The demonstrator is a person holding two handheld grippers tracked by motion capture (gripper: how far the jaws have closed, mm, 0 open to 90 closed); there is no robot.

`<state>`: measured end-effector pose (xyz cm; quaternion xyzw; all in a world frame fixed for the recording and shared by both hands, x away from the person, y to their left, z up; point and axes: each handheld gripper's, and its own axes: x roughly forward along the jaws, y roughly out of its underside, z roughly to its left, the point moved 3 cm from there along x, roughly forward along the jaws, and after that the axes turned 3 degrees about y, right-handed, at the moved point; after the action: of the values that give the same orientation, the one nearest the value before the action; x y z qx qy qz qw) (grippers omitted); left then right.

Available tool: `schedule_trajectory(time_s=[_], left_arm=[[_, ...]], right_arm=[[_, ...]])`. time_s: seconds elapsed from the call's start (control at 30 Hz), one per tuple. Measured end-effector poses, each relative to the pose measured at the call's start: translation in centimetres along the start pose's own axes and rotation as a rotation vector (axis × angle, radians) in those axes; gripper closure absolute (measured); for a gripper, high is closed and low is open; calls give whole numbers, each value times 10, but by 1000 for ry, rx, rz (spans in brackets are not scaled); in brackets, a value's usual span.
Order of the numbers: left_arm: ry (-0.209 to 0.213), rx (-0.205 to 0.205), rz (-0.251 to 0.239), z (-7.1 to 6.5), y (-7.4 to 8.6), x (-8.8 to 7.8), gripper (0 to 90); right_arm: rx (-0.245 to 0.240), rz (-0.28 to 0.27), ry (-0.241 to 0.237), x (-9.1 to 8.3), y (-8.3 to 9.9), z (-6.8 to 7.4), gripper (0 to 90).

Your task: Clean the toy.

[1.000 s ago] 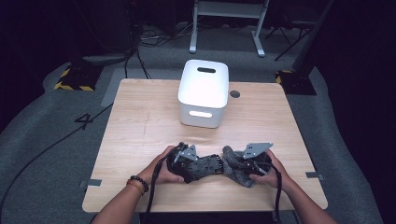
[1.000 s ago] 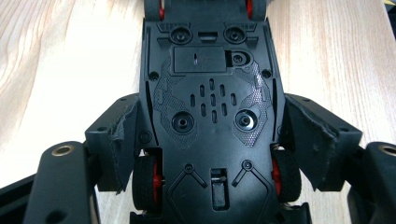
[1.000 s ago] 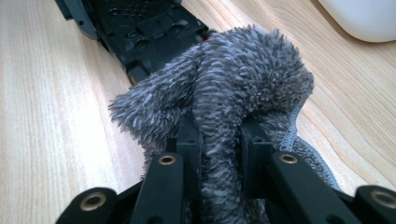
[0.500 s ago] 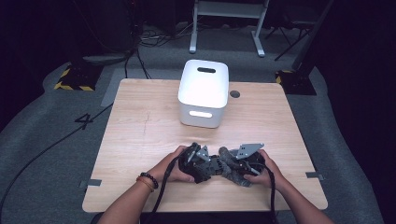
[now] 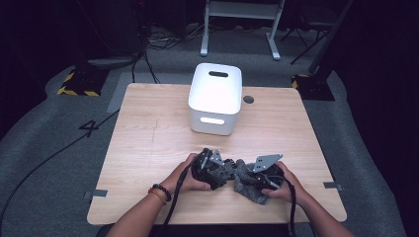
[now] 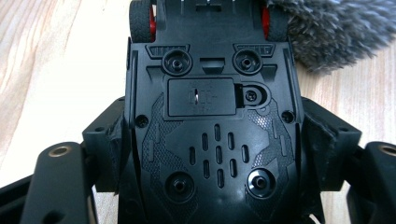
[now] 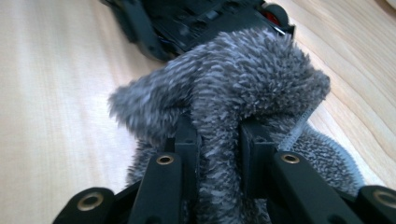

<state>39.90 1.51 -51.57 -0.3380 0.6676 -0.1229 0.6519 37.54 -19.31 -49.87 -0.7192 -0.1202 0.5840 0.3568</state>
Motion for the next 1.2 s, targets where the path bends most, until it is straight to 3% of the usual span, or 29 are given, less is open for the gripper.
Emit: schedule_trajectory(time_s=[0.17, 0.33, 0.67, 0.83, 0.93, 1.07, 1.2], left_arm=[[25, -4, 12, -2, 0, -5, 164], [23, -15, -12, -5, 4, -22, 161], [32, -40, -38, -14, 35, -55, 203], [71, -23, -8, -18, 40, -45, 261], [73, -12, -8, -21, 36, -39, 226], [78, -46, -36, -22, 34, -32, 266], [74, -78, -58, -23, 31, -30, 297]], right_arm=[[2, 23, 41, 3, 2, -4, 739], [20, 19, 75, 6, 3, -8, 741], [41, 18, 138, 11, -1, -13, 741], [60, 14, 167, 13, -4, -14, 728], [63, 11, 178, 15, -6, -14, 721], [73, -3, 173, 13, -7, -13, 721], [52, -4, 150, 11, -8, -7, 723]])
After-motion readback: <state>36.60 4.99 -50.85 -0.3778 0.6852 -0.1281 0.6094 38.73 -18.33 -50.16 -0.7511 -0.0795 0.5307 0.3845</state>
